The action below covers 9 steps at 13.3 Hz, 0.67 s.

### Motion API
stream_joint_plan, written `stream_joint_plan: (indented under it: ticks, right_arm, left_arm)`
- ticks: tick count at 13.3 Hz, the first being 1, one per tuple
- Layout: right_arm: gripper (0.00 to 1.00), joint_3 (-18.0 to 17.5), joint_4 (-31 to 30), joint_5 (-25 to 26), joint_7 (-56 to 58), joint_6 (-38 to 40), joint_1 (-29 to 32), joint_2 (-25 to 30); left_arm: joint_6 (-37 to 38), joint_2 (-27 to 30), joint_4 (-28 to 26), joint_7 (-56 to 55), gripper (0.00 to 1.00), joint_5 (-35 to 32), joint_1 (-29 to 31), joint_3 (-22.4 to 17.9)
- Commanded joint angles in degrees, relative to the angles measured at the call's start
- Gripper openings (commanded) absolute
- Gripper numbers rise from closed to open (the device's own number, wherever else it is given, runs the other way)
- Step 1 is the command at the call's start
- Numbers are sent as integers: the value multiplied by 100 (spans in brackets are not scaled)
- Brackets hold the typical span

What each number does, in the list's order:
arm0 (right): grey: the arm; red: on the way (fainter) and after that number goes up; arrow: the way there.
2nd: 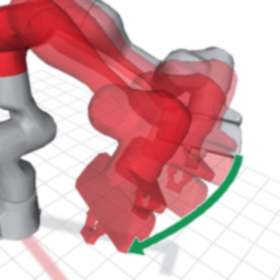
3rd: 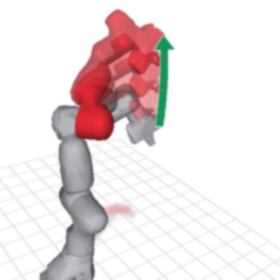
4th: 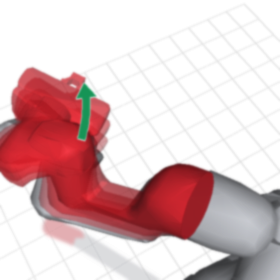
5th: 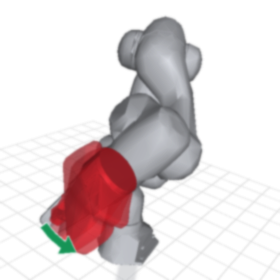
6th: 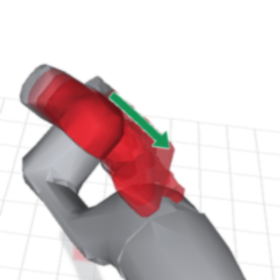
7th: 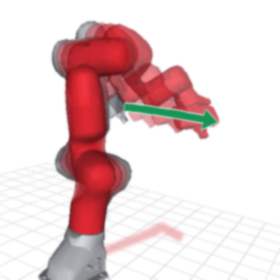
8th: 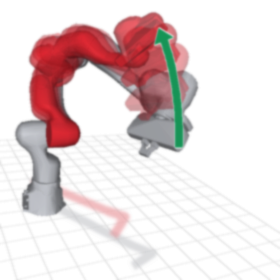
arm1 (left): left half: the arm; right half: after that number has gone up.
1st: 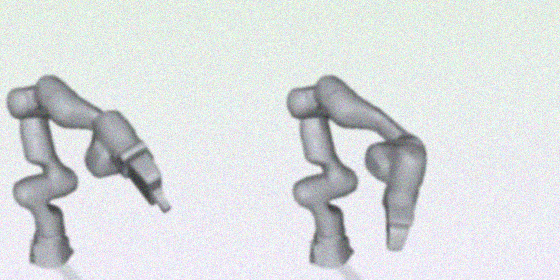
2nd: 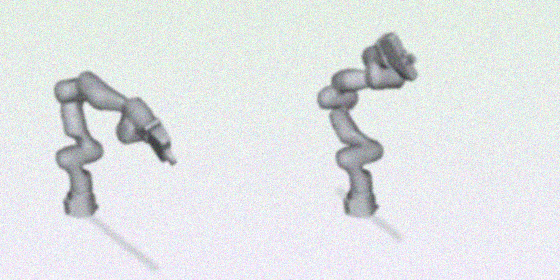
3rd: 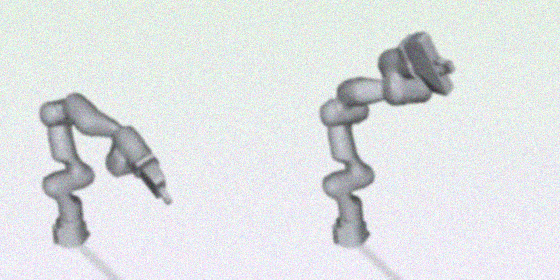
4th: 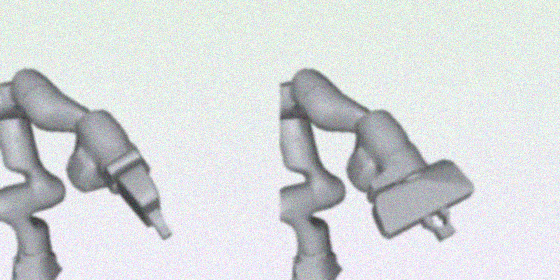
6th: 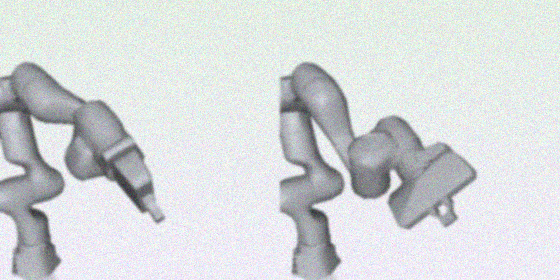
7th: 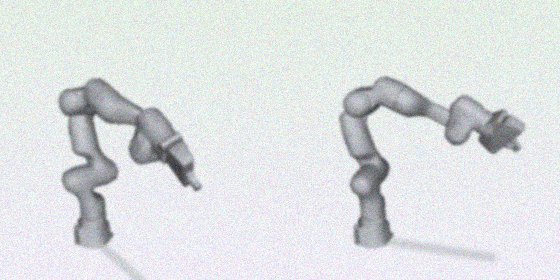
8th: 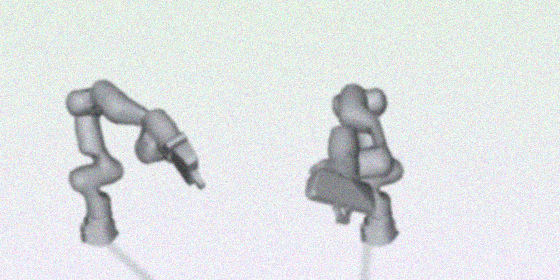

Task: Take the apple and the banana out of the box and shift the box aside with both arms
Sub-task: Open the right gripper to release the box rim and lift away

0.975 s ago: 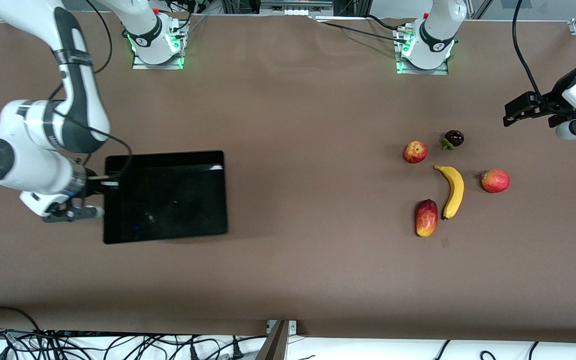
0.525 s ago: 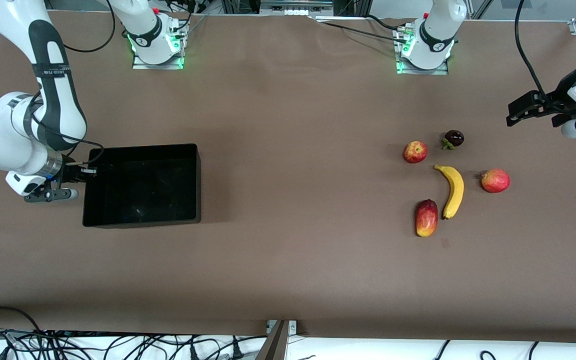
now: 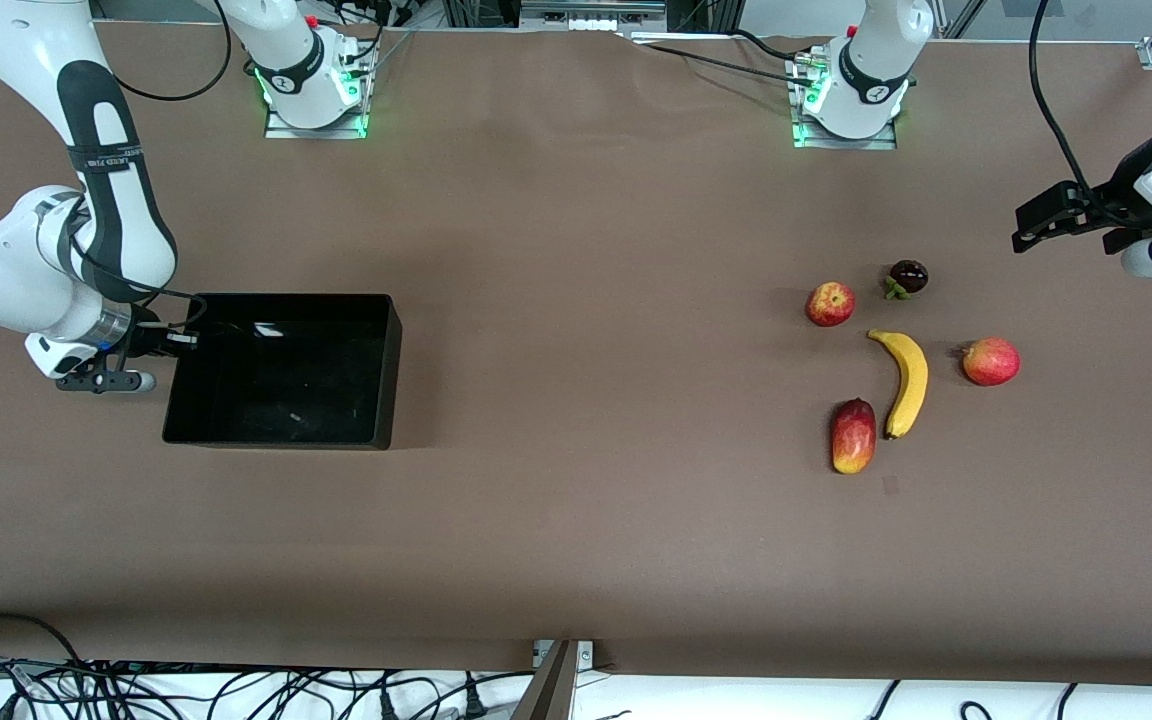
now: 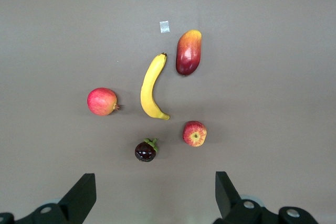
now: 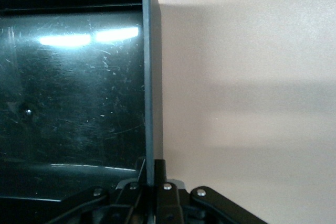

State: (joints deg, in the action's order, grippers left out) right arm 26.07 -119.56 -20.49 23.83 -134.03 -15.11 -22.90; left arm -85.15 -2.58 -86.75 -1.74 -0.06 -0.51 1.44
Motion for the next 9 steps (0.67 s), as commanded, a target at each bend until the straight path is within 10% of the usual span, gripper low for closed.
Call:
stream_joint_plan:
  ticks: [1, 3, 9]
  right_arm:
    - [15, -49, 2, -175, 174, -18, 52, 58]
    - [100, -67, 55, -175, 280, 8, 17, 110]
    - [100, -23, 818, 9, -61, 919, -404, 453]
  left_arm:
    - [-28, 109, -88, -28, 100, -11, -19, -3]
    - [-28, 109, -79, -37, 100, -20, -19, -21]
    - [-2, 126, -44, -90, 100, -20, 25, -56]
